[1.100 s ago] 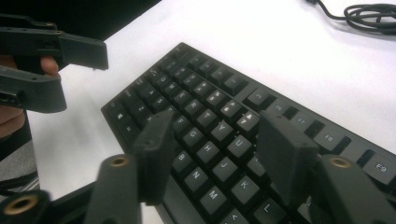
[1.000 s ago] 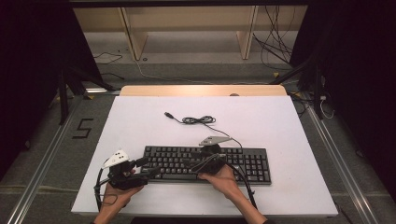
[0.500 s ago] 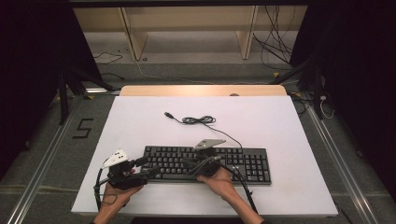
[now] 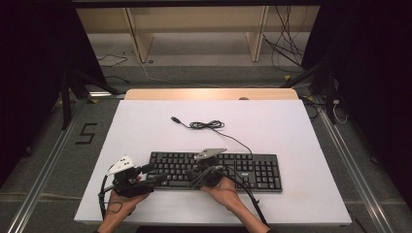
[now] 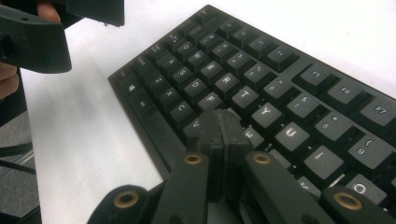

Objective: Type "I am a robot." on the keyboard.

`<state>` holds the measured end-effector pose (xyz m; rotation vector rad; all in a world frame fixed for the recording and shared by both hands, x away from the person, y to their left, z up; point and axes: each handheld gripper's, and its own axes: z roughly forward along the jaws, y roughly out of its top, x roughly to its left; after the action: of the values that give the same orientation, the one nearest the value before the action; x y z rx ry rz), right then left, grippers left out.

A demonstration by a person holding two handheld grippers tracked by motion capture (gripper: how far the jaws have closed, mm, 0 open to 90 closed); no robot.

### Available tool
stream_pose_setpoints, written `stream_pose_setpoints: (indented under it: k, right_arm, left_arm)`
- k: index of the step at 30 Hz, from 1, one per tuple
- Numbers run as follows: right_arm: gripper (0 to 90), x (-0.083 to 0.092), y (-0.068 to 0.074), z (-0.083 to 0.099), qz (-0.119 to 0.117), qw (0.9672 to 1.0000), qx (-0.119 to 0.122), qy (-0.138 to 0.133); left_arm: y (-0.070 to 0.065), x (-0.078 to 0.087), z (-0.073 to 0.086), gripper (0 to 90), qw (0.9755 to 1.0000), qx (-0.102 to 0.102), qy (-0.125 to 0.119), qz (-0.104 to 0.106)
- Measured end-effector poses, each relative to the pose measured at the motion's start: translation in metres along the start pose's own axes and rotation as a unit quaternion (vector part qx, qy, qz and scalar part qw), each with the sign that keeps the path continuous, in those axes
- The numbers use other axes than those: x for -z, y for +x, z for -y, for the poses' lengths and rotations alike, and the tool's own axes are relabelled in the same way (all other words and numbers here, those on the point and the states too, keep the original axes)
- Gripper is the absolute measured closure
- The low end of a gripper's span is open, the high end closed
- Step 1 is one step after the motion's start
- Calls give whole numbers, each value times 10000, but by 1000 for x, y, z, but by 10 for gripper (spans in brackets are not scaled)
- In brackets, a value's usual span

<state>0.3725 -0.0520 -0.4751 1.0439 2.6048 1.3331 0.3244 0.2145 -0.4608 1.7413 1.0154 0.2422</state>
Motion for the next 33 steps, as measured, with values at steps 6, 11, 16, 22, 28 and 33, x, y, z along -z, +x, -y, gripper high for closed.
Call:
stream_pose_setpoints:
  k: [6,11,16,22,28,33]
  right_arm:
    - [900,-4,1,1,5,10000,25,22]
    - [900,-6,2,1,8,10000,32,71]
    - [900,-8,2,3,17,9999,20,142]
    - [900,-12,4,6,55,9998,84,172]
    - [900,-12,4,6,83,9998,66,172]
    - [900,-9,3,5,12,9999,-56,142]
  left_arm:
    - [1,0,0,299,10000,12,5,-3]
    - [0,0,0,299,10000,3,14,7]
    - [0,0,0,299,10000,6,14,6]
    - [1,0,0,300,10000,11,30,-10]
    - [0,-1,0,299,10000,12,26,-16]
    - [1,0,0,299,10000,9,27,-15]
